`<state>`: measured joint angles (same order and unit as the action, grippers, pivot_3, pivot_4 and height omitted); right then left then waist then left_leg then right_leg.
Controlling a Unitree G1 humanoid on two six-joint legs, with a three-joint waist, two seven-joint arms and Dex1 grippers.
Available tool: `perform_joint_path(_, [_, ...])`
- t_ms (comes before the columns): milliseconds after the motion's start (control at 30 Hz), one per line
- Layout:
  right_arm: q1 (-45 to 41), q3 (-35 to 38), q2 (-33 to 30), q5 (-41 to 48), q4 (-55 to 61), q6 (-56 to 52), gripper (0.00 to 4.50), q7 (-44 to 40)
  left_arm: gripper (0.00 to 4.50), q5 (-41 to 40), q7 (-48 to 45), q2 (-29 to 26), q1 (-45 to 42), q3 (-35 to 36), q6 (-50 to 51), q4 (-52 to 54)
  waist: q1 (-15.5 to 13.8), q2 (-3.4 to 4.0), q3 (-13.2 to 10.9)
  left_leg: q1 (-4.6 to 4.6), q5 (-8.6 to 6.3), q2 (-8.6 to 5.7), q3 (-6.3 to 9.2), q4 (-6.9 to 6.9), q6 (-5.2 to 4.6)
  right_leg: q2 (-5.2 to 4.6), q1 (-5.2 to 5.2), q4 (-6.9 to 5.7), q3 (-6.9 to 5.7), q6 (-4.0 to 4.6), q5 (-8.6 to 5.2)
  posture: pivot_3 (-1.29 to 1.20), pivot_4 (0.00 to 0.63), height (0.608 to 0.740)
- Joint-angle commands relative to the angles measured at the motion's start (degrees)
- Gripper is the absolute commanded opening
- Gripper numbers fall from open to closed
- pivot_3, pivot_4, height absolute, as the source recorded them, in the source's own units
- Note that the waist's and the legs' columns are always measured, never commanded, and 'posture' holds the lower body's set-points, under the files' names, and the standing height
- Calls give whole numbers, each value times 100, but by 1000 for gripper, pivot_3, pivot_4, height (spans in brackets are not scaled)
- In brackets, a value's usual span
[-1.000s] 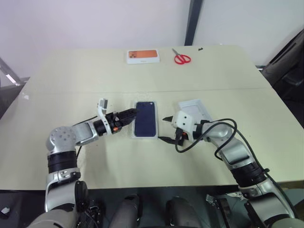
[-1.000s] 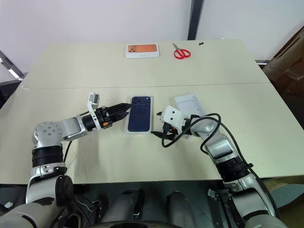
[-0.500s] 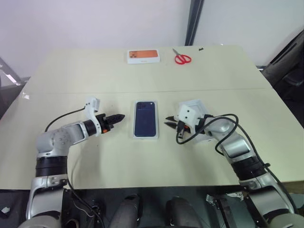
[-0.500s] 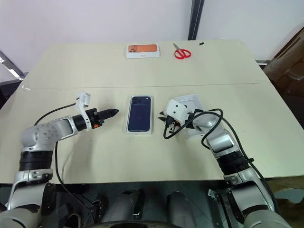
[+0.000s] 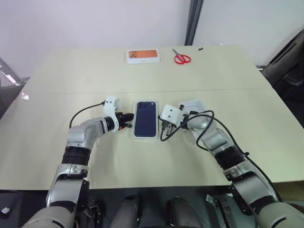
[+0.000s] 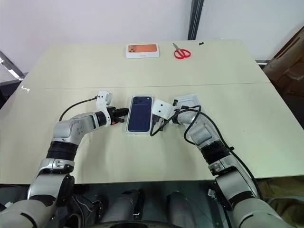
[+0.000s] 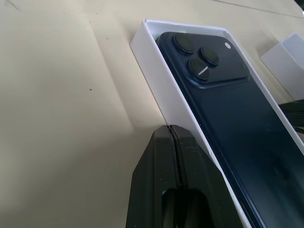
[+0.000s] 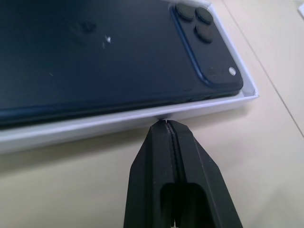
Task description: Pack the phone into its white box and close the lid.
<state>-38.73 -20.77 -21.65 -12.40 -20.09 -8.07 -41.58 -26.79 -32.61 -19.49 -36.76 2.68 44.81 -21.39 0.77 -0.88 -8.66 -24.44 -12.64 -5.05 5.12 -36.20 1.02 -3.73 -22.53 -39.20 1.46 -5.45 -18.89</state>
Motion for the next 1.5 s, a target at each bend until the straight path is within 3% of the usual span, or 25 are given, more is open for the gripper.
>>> perform_joint_path(33, [-46, 121, -146, -2, 215, 80, 0, -59, 42, -146, -305, 272, 34, -336, 426, 447, -9, 0, 0, -1, 0, 0, 0, 0, 0, 0, -1, 0, 0, 0, 0, 0, 150, 734])
perform_joint_path(400, [1108, 805, -1251, 338, 1694, -653, 0, -605, 42, 21, -23, 1293, -179, -329, 400, 290, -138, 0, 0, -1, -2, -3, 2, -14, -4, -2, 12, 5, -2, -1, 0, 0, 150, 734])
perform_joint_path(733, [1340, 1117, -1599, 310, 1681, -739, 0, -400, 42, 220, -156, 1681, -316, -462, 260, -10, -148, -1, -1, -1, -2, -3, 1, -14, -4, -2, 15, 5, -2, -1, 0, 0, 150, 734])
perform_joint_path(1167, [1361, 1255, -1723, 367, 1680, -726, 0, -396, 42, 203, -214, 1394, -120, -404, 369, 365, -136, -2, -1, -1, -2, -3, 1, -13, -4, -2, 13, 5, -2, -1, 0, 0, 150, 734])
perform_joint_path(1500, [1096, 1275, -1588, 195, 1188, -705, 0, 179, 42, 95, -287, 1055, 79, -216, 387, 683, -114, -2, -1, 0, -2, -1, 1, -11, -3, 0, 11, 5, -1, -1, 0, 0, 150, 734])
